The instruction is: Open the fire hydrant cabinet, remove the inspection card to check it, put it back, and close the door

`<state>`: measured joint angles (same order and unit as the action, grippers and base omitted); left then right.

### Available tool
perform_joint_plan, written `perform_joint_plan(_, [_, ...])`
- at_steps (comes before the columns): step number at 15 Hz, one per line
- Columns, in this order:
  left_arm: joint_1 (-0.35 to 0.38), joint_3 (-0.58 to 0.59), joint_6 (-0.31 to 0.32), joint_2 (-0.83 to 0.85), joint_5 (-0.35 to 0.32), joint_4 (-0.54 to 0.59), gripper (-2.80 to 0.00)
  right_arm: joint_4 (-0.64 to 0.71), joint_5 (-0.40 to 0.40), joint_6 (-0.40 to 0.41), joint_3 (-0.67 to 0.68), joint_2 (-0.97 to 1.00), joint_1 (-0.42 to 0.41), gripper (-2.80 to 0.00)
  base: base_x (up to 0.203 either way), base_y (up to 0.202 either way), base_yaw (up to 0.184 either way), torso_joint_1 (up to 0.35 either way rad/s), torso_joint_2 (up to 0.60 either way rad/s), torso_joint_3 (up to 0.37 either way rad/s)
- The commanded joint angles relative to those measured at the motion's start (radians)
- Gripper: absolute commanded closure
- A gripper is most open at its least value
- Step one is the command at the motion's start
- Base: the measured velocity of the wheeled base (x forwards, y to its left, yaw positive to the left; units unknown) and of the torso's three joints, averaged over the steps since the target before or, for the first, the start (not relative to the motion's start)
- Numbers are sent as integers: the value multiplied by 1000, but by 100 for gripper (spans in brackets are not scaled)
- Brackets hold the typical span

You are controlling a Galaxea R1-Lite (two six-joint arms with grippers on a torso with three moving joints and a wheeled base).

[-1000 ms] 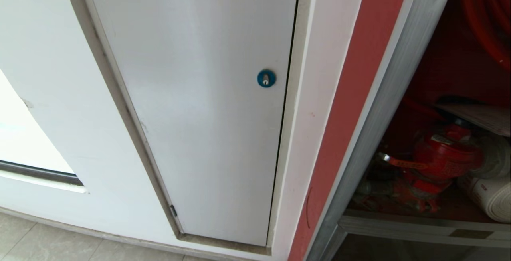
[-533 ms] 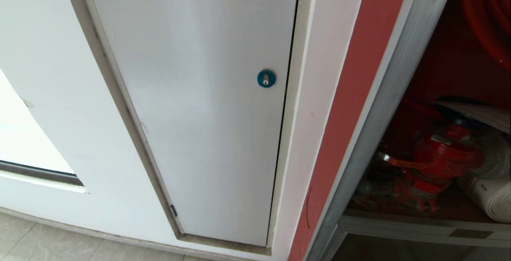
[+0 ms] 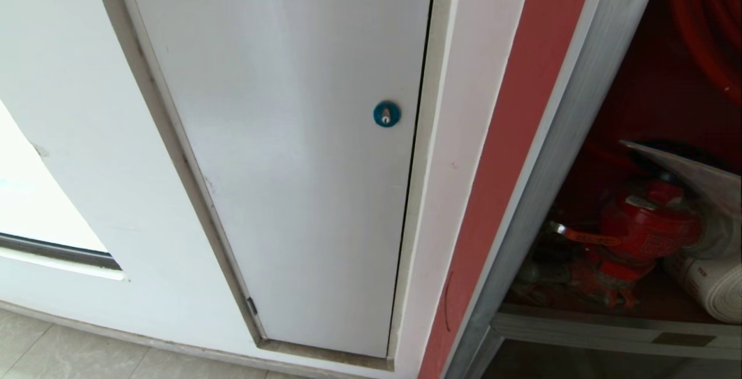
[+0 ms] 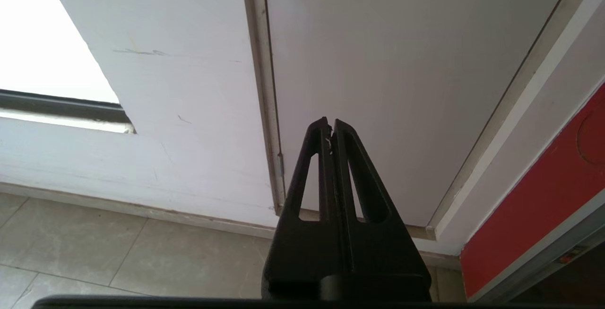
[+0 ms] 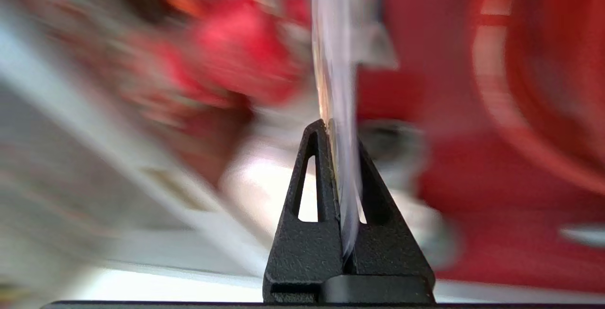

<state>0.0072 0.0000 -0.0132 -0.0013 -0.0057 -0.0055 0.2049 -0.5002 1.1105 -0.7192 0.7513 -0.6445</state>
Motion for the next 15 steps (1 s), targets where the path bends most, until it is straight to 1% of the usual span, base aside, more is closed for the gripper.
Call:
perform_joint_plan(1, [0, 0, -1, 1, 0, -1, 0, 116, -129, -56, -3, -8, 1, 0, 0, 0, 0, 0, 0, 0])
perform_joint_plan(2, [0, 0, -1, 1, 0, -1, 0, 158, -177, -77, -6, -8, 2, 0, 0, 0, 0, 0, 0, 0])
perform_joint_plan(3, [0, 0, -1, 1, 0, -1, 0, 223, -246, -102, -7, -6, 4, 0, 0, 0, 0, 0, 0, 0])
perform_joint_plan(4, [0, 0, -1, 1, 0, -1, 0, 280, -288, -126, -7, -1, 10, 0, 0, 0, 0, 0, 0, 0])
perform_joint_plan(6, [0, 0, -1, 1, 0, -1, 0, 357, -349, -193, -8, 22, 56, 0, 0, 0, 0, 0, 0, 0])
perform_joint_plan(8, [0, 0, -1, 1, 0, -1, 0, 370, -367, -311, -9, 36, 122, 0, 0, 0, 0, 0, 0, 0])
perform_joint_plan(9, [0, 0, -1, 1, 0, -1, 0, 370, -368, -371, -10, 39, 172, 0, 0, 0, 0, 0, 0, 0])
perform_joint_plan(11, [0, 0, -1, 1, 0, -1, 0, 368, -372, -505, -17, 45, 304, 0, 0, 0, 0, 0, 0, 0])
perform_joint_plan(14, [0, 0, -1, 1, 0, -1, 0, 363, -375, -670, -45, 61, 510, 0, 0, 0, 0, 0, 0, 0])
perform_joint_plan(15, [0, 0, -1, 1, 0, -1, 0, 362, -375, -708, -59, 76, 563, 0, 0, 0, 0, 0, 0, 0])
